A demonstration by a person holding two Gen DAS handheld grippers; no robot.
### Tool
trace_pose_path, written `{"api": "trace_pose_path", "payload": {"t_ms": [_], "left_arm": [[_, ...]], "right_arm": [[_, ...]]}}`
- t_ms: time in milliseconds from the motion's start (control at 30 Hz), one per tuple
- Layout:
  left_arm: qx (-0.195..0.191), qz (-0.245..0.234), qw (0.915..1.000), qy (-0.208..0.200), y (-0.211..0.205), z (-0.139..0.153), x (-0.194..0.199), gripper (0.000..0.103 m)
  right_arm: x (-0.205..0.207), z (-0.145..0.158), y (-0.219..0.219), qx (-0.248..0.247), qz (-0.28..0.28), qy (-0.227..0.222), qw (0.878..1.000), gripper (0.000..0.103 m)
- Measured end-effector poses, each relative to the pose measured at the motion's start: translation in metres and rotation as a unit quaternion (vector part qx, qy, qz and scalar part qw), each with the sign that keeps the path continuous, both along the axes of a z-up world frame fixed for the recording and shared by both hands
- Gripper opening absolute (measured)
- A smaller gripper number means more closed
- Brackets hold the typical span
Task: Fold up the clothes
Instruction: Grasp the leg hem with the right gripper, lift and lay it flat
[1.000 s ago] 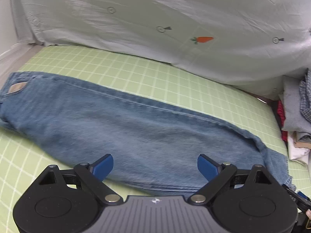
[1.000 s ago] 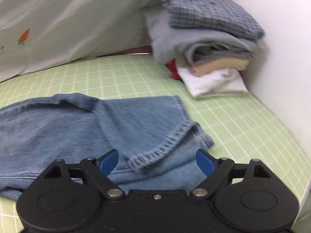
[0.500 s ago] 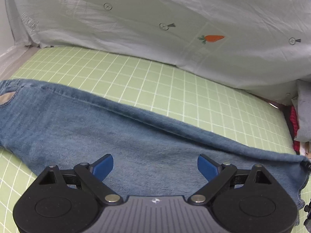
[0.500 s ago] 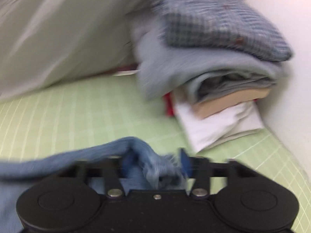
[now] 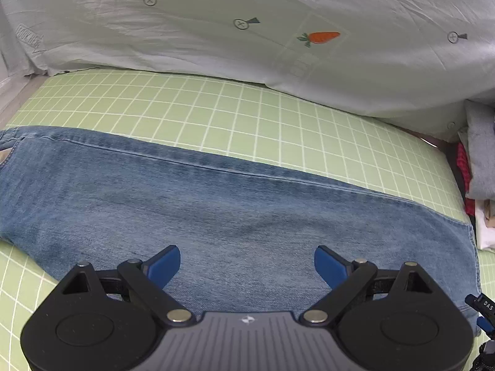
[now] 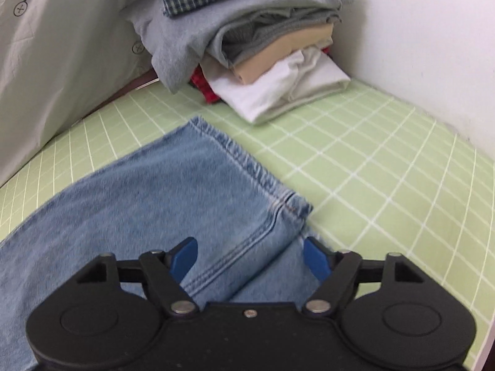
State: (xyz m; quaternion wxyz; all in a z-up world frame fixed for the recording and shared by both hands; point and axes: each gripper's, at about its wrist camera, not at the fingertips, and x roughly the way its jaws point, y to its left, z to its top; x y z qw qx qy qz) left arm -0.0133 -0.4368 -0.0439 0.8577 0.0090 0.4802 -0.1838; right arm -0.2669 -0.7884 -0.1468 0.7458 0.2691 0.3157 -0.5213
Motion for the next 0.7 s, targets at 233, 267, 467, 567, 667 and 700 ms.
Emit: {"api": "trace_pose_path", "payload": {"t_ms": [233, 267, 467, 567, 667, 700], "left_arm": [[-0.006, 0.011, 0.9999, 0.0, 0.005, 0.002, -0.003, 0.093], [-0.008, 0.016, 0.9998, 0.001, 0.007, 0.002, -0.003, 0.093], [-0.019, 0.038, 0.9991, -0.005, 0.016, 0.009, -0.002, 0.093], [-0.024, 0.038, 0.999, -0.006, 0.019, 0.012, -0.005, 0.093], [-0.028, 0.042, 0.9986, -0.018, 0.024, 0.018, -0.008, 0.093], [-0.029, 0.046, 0.9983, -0.02, 0.027, 0.02, -0.009, 0.093]], "right_arm": [[0.001, -0.008, -0.012, 0.013, -0.001, -0.023, 1.0, 0.062], [0.0, -0.002, -0.012, 0.008, -0.001, -0.028, 1.0, 0.053], [-0.016, 0.047, -0.002, -0.042, 0.007, -0.068, 0.997, 0.004], [-0.023, 0.071, 0.003, -0.067, 0.011, -0.088, 0.994, 0.003], [-0.031, 0.096, 0.008, -0.092, 0.014, -0.107, 0.99, 0.003], [-0.036, 0.098, 0.01, -0.089, 0.008, -0.108, 0.99, 0.003]]}}
